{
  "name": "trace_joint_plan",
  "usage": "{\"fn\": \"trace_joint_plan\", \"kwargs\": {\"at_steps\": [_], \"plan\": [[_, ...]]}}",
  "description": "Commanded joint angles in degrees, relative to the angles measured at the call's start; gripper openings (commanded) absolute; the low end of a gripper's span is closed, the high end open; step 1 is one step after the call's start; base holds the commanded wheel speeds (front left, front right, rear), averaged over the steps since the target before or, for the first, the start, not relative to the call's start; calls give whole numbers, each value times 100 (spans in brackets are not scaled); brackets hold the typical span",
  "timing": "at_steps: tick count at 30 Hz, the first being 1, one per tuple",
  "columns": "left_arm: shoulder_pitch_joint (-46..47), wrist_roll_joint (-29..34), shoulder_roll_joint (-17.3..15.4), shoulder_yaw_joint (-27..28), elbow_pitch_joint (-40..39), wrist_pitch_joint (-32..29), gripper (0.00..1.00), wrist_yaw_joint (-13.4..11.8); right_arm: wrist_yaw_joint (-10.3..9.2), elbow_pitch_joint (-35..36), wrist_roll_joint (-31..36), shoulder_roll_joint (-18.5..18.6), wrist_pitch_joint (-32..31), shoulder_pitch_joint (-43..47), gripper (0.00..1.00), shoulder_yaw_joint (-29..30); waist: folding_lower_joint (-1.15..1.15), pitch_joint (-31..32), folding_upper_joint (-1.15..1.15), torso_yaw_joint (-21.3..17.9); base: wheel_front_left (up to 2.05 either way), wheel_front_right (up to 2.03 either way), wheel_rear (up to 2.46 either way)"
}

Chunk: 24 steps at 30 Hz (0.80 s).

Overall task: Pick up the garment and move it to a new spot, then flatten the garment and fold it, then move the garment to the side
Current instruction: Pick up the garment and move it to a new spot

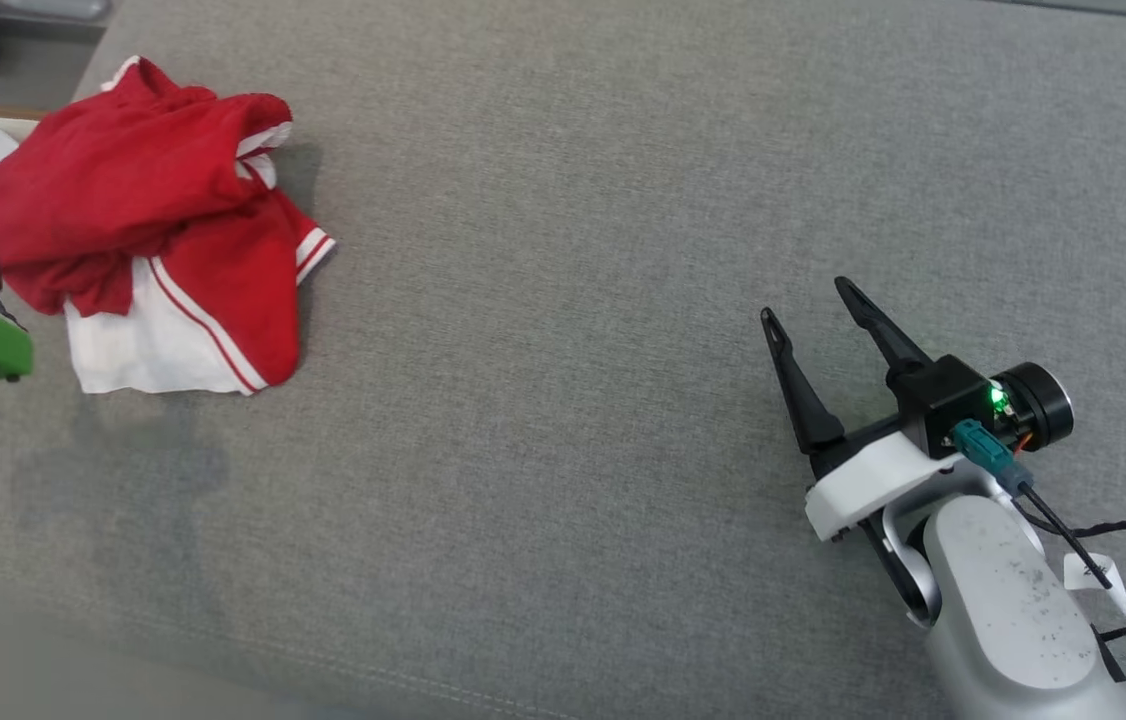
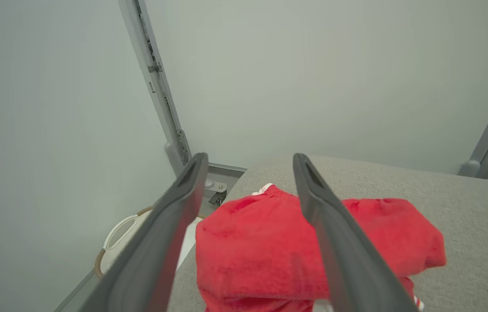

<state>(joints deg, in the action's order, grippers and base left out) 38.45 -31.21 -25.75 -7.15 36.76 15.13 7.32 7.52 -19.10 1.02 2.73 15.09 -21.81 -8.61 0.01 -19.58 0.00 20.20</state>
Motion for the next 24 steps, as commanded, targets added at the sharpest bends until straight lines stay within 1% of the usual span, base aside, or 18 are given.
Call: {"fn": "trace_joint_plan", "kwargs": {"at_steps": [1,3,6,10,13,18,19,20,21,23,24], "plan": [[195,-226,-97,-159,92,4,100,26,-6,32,24,32,12,-103,100,-25,-1,-493,0,-487,0,0,0],[428,-553,-282,-561,256,2,100,26,-6,60,18,33,12,-140,100,-23,-1,-600,0,-588,0,0,0],[810,-1385,-523,-952,574,-63,100,22,-6,99,-12,29,12,-223,100,-77,-1,-790,0,-768,0,0,0],[1109,-2030,-826,-1594,878,-360,100,22,-6,160,-13,29,11,-275,100,-75,-1,-984,0,-938,0,0,0],[1243,-2485,-957,-1879,1211,-632,100,22,-6,184,-24,35,7,-265,100,-38,-1,-1059,0,-1032,0,0,0],[1232,-2938,-967,-2270,1710,-1059,100,22,-7,168,-63,49,5,-227,100,14,-1,-1065,0,-1107,0,0,0],[1194,-3056,-954,-2338,1817,-1205,89,22,-7,154,-84,52,4,-219,100,16,-1,-1045,0,-1113,0,0,0],[1167,-3114,-943,-2407,1878,-1307,68,22,-7,145,-95,53,4,-216,100,19,-1,-1026,0,-1115,0,0,0],[1139,-3192,-937,-2473,1956,-1426,40,22,-7,142,-104,55,2,-209,100,23,-1,-998,0,-1112,0,0,0],[1114,-3277,-928,-2585,2087,-1562,0,22,-7,135,-131,50,1,-188,100,23,-1,-938,0,-1100,0,0,0],[1096,-3314,-915,-2646,2107,-1621,0,22,-7,134,-143,49,1,-173,100,21,-1,-907,0,-1095,0,0,0]]}}
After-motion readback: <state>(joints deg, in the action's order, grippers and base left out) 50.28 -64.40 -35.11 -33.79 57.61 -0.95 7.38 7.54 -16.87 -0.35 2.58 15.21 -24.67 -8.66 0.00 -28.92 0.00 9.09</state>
